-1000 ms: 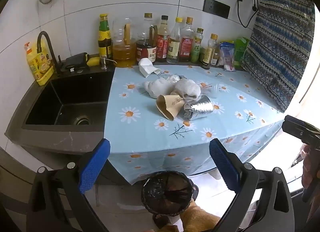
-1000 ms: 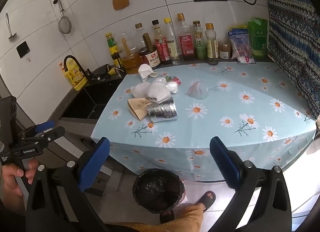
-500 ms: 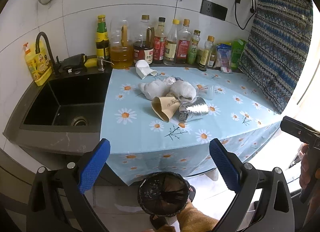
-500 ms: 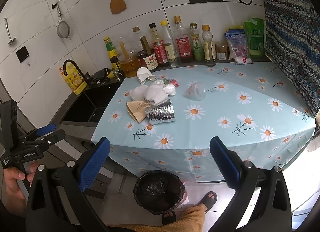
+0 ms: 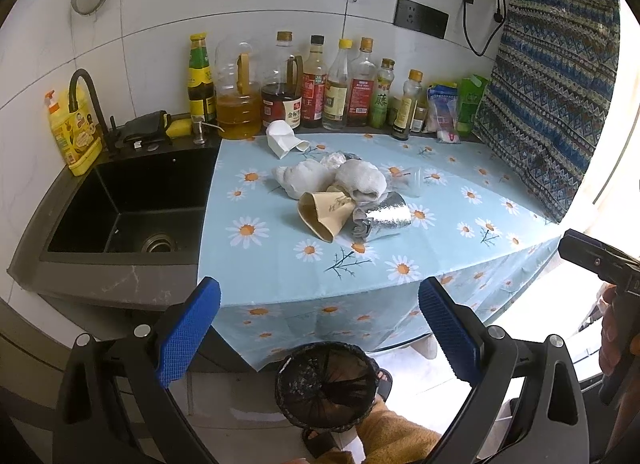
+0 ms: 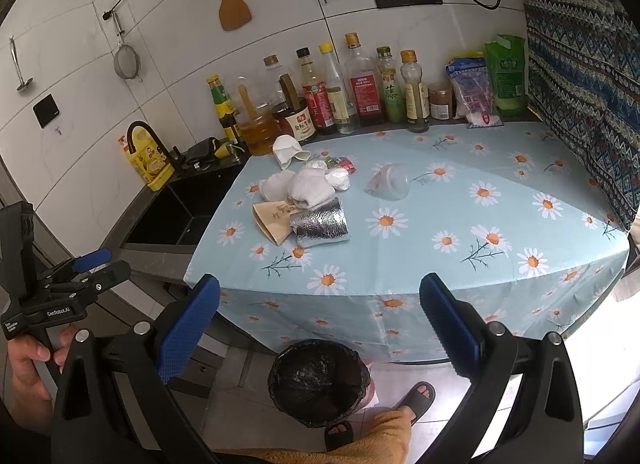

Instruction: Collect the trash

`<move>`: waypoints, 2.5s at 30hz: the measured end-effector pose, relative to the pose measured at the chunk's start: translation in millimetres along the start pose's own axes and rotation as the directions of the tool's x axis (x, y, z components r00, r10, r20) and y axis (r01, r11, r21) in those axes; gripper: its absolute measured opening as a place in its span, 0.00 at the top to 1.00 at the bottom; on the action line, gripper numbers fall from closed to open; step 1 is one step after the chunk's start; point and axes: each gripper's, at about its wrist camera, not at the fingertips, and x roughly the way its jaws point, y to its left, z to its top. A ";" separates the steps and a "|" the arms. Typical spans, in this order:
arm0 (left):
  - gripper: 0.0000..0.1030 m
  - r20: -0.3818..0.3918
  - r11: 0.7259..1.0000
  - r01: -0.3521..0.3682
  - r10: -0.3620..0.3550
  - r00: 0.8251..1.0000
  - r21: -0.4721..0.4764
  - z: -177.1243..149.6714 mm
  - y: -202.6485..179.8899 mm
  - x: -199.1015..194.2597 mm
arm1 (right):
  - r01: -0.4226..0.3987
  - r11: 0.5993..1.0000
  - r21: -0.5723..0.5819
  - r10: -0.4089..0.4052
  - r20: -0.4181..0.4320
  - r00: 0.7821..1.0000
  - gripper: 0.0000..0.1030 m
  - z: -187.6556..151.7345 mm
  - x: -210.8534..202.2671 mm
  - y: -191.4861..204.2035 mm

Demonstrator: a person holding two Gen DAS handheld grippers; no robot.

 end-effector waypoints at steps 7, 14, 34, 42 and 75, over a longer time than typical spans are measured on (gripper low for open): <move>0.06 0.008 1.000 0.003 -0.003 1.000 -0.001 3.2 -1.7 -1.9 | -0.001 1.000 -0.004 0.001 0.003 1.000 0.04 -0.6 -2.3 1.3; 0.06 0.011 1.000 0.000 0.000 1.000 0.010 -0.2 -5.0 -4.5 | -0.002 1.000 0.008 0.002 0.002 1.000 0.04 1.9 -2.3 1.2; 0.06 0.006 0.999 0.015 -0.015 1.000 0.029 1.0 -1.8 -8.6 | -0.009 1.000 -0.012 0.009 -0.001 1.000 0.04 2.8 3.1 12.3; 0.06 -0.039 0.998 0.027 -0.026 0.999 0.048 -3.7 2.8 -0.9 | 0.006 1.000 0.011 -0.006 -0.019 1.000 0.04 -2.0 7.8 9.2; 0.06 -0.250 0.993 -0.058 0.030 0.968 -0.107 41.6 -46.5 137.5 | -0.104 0.990 -0.100 0.075 -0.256 0.964 0.04 122.3 216.1 -118.1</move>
